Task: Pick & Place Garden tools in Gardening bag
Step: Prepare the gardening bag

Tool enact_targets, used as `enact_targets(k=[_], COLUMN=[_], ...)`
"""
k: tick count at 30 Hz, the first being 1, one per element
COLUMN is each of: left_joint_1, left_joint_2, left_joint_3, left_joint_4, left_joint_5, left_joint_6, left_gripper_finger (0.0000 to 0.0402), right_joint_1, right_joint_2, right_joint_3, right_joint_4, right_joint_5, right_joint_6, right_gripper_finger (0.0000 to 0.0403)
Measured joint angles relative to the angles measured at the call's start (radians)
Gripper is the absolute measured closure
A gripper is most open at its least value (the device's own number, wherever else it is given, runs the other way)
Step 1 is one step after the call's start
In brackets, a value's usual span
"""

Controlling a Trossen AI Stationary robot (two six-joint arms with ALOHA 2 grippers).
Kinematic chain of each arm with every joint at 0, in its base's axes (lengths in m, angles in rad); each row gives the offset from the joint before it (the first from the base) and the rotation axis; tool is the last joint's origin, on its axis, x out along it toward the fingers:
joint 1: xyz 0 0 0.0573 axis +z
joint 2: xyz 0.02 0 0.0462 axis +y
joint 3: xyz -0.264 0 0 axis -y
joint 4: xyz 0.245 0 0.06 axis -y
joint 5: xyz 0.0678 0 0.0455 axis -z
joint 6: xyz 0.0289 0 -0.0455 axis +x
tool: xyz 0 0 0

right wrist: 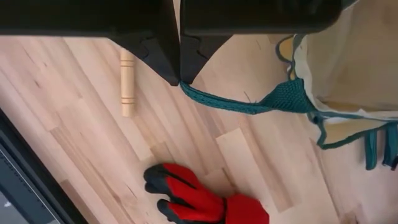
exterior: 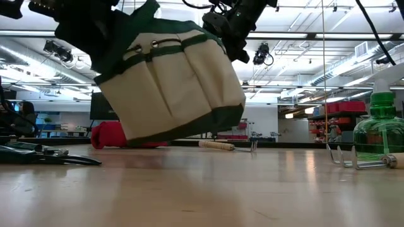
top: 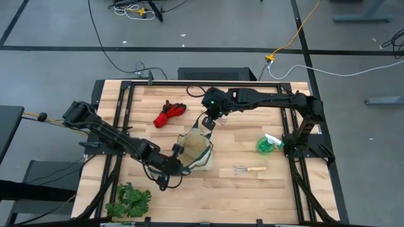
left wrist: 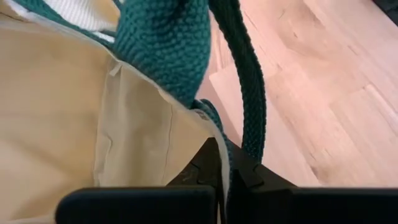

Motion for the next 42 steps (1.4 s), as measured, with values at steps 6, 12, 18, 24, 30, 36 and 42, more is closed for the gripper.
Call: enact_targets(k=[6,12,18,24,30,36,42], left_joint_1=[0.01,0.01,0.01,0.025,0.042,0.048,0.048], left_joint_2=[0.0,0.0,0.0,0.0,0.0,0.0,0.0], left_joint_3=[0.003,0.003,0.003,0.003,0.003,0.003,0.003], left_joint_4=[-0.036,-0.056,-0.056,-0.054,-0.052,-0.05,-0.023], left_joint_5=[0.023,0.027,0.041,0.01,0.008,-0.012,-0.041], left_joint_6=[-0.073,-0.128,-0.147,-0.144,-0.143,-0.133,-0.121], left_gripper_finger=[0.0394,0.0393,0.0396,0.0374,0.0363,0.0361,0.0343], right_joint_1=[-0.002,-0.02,-0.022,-0.018,-0.012,0.001,0.002], right_joint_2=[0.0,0.0,0.0,0.0,0.0,0.0,0.0], right_joint_3=[0.0,0.0,0.0,0.0,0.0,0.0,0.0], right_joint_4=[-0.015,-0.028,-0.027,-0.032,-0.059,-0.068,-0.068], right_joint_5=[-0.009,-0.012,-0.05,-0.069,-0.081,-0.085,-0.088], right_joint_6=[-0.019,-0.029,-0.038,-0.062,-0.062,-0.073,-0.073], right_gripper_finger=[0.0403,0.0403,0.0403,0.0403,0.0398,0.0368,0.0333])
